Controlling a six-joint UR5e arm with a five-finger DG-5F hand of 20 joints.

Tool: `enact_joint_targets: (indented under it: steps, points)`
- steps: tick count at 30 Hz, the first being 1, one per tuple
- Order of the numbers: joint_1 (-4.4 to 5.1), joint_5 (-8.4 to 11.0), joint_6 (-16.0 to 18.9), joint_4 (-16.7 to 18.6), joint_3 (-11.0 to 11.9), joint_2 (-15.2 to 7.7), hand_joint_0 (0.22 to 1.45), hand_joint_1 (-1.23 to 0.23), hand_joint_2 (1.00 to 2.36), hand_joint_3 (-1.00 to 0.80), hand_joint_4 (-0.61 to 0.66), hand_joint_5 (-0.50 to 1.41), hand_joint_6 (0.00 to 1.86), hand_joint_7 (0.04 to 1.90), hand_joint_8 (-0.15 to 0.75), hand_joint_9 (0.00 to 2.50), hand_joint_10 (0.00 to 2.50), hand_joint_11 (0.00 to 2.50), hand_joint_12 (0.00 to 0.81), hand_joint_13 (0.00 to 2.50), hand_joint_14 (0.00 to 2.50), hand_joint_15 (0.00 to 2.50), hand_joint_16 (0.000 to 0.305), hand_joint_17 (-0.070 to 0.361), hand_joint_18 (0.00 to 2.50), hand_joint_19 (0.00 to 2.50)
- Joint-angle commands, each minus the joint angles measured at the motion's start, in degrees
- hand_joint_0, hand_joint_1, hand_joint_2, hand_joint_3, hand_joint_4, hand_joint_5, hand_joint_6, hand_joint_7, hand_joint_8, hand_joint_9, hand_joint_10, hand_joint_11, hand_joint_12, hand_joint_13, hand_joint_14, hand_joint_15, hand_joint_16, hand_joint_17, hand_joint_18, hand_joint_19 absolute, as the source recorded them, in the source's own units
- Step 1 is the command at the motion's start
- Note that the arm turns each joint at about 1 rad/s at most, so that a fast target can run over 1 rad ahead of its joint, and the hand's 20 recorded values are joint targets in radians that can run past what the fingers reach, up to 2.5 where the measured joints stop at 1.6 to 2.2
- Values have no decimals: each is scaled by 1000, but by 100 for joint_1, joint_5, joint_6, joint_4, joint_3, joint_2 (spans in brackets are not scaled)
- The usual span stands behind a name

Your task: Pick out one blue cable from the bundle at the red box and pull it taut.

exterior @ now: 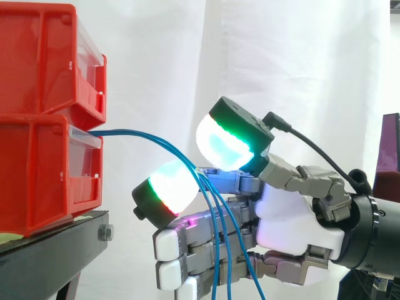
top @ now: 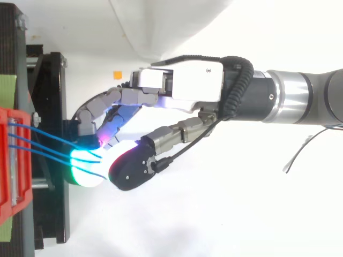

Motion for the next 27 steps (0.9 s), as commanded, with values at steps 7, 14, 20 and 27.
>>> enact_joint_targets:
  steps: [7,14,20,27]
  points:
    - [-36,-109,0,-17,64,-5,585,-605,1013,-218,179,-104,874,899,337,926,22,504,412,861,19,520,58,130,666,602]
    - [-44,-179,0,-26,64,3,594,-662,1012,-179,156,-103,898,874,343,972,23,554,424,887,19,524,60,135,698,596]
    - [-62,-205,9,-26,64,3,608,-689,1013,-160,112,-98,904,873,341,1011,22,589,418,909,21,538,60,134,723,605]
    - [-97,-328,53,-53,117,12,612,-706,1013,-148,98,-96,903,886,338,1034,24,596,421,926,20,553,60,134,737,604]
